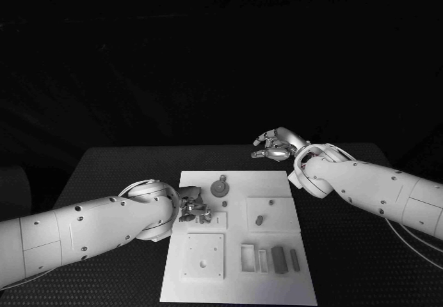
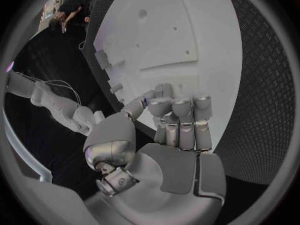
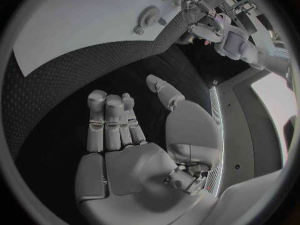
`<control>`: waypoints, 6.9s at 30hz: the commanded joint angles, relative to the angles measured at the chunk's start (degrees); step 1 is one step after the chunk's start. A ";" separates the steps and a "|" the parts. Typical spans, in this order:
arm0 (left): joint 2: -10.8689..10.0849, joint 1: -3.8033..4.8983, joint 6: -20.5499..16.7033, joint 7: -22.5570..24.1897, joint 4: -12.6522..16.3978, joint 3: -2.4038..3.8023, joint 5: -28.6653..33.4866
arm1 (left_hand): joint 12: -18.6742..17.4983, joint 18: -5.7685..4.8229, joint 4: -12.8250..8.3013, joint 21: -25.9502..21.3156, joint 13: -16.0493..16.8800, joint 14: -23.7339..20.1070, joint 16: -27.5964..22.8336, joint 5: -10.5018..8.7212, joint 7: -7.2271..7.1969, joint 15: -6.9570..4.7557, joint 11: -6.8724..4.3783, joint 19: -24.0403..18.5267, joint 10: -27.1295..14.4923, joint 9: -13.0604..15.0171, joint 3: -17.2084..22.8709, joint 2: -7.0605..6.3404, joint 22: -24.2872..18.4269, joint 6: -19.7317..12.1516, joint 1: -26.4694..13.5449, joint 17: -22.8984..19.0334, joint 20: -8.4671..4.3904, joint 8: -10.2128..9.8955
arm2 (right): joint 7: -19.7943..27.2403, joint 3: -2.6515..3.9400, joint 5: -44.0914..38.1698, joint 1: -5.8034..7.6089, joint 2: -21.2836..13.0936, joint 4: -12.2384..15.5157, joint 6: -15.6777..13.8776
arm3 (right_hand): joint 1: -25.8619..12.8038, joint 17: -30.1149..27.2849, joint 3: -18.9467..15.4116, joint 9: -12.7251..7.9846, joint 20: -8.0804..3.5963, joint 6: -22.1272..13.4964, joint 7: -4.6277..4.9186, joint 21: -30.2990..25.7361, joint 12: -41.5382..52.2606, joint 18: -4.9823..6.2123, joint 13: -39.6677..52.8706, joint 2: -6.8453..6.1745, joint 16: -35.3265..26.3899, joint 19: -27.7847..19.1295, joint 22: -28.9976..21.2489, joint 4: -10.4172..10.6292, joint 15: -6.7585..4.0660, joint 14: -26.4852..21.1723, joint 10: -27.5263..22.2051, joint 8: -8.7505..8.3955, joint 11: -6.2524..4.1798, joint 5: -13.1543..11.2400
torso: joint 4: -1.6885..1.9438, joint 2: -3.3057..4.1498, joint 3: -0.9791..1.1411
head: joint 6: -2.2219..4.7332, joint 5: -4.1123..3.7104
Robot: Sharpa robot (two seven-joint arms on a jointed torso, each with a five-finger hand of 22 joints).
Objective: Assemble the parts on the task board
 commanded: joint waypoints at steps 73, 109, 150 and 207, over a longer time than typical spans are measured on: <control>1.95 -0.11 5.08 -1.19 -0.34 -0.09 -2.22 | 2.08 1.07 3.25 -1.09 -0.85 0.86 1.05 -7.69 -6.63 -0.61 -2.46 0.48 -2.55 -0.41 0.86 0.52 0.77 11.57 -0.78 -0.74 -5.96 1.42 | 0.14 0.02 0.05 0.01 -0.11 0.06 1.10 | -0.37 -0.44 -0.19 -0.13 0.01 -0.01 0.36 -0.37 1.12 3.60 -1.26 0.50 0.45 0.47 0.35 0.02 0.03 -0.27 -0.67 0.33 0.10 4.93 | 0.03 -0.04 0.04 | -0.10 0.20; 1.74 -0.10 6.19 -2.68 -1.12 -0.08 -0.14 | 2.55 0.98 2.74 -1.35 -1.25 0.94 1.16 -7.18 -6.69 -0.26 -2.50 0.04 -2.75 -0.71 2.37 2.88 1.51 11.65 -4.10 -0.96 -5.71 1.84 | 0.12 0.02 0.06 0.01 -0.42 0.10 1.06 | -0.37 -0.58 -0.20 -0.16 0.04 0.00 0.36 -0.44 1.39 3.60 -1.65 0.47 0.51 0.47 0.41 0.06 0.03 -0.33 -0.75 0.38 0.11 6.39 | 0.03 0.01 -0.03 | -0.23 0.30; 3.13 -0.06 9.15 -3.95 -3.04 -0.09 3.29 | 2.79 1.05 1.98 -1.48 -1.34 1.55 0.84 -4.47 -6.83 -0.46 -2.66 0.48 -2.88 -1.03 2.71 3.15 1.77 11.78 -4.76 -1.33 -5.66 2.01 | 0.13 0.02 0.06 0.01 -0.44 -0.08 1.18 | -0.44 -0.63 -0.24 -0.18 0.05 0.00 0.37 -0.46 1.49 3.60 -1.79 0.47 0.53 0.48 0.43 0.13 0.03 -0.35 -0.77 0.40 0.11 6.80 | 0.00 -0.05 -0.02 | -0.34 0.30; 0.55 1.43 3.12 -1.85 -3.70 4.39 4.73 | -4.95 0.66 5.85 -7.35 -6.02 -5.31 -5.72 -24.25 -4.01 0.32 0.39 -4.80 -7.17 -1.57 -9.78 -12.02 0.44 4.30 -7.25 -4.39 -4.96 -0.56 | 0.24 0.02 0.22 0.00 -0.70 -0.98 1.24 | -0.49 -0.70 -0.34 -0.20 0.07 -0.03 0.38 -0.49 1.62 3.60 -1.97 0.45 0.55 0.48 0.46 0.15 0.04 -0.38 -0.79 0.40 0.12 6.95 | 0.17 -0.19 -0.18 | 1.04 -0.17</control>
